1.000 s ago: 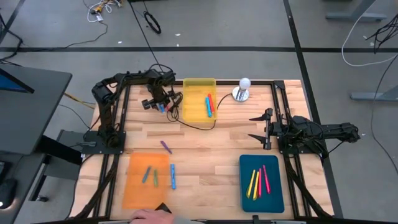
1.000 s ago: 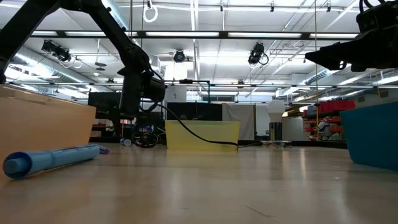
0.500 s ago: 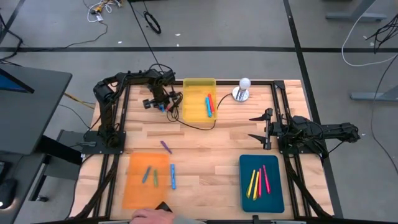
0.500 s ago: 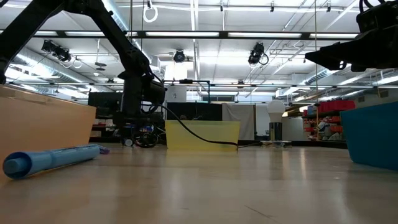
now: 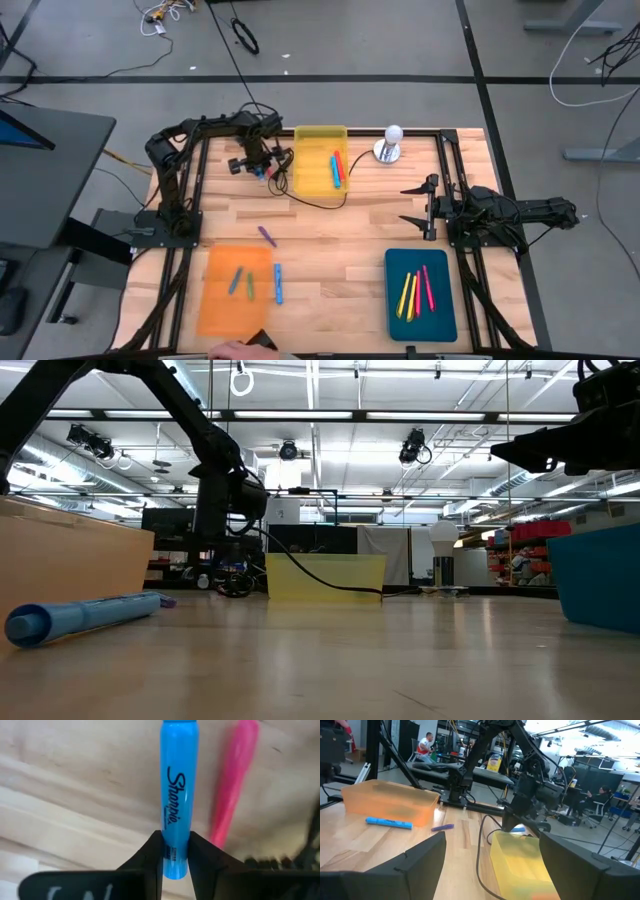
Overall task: Pick & Place Markers
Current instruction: Put the top blue highlighter into the yellow bin
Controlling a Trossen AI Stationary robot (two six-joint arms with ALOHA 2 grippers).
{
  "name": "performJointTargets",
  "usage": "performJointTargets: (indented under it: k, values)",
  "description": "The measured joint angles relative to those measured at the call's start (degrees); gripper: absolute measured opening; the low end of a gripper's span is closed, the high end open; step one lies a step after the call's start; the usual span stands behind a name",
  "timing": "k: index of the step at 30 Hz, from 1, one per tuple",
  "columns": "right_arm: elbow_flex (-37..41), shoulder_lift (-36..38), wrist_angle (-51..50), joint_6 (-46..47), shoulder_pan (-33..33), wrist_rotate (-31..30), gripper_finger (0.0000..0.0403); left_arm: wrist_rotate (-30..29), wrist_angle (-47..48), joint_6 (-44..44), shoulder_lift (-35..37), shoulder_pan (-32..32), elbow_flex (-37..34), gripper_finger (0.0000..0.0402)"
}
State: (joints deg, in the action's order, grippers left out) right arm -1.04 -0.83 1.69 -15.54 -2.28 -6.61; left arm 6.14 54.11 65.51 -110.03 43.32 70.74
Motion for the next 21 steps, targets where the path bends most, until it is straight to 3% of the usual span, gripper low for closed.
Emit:
performJointTargets:
  k: [21]
  values:
    - [0.00, -0.01, 0.00, -0.01, 0.00, 0.00, 0.0323, 3.07, 2.60, -3.26, 17.27, -0.82, 0.09, 0.0066]
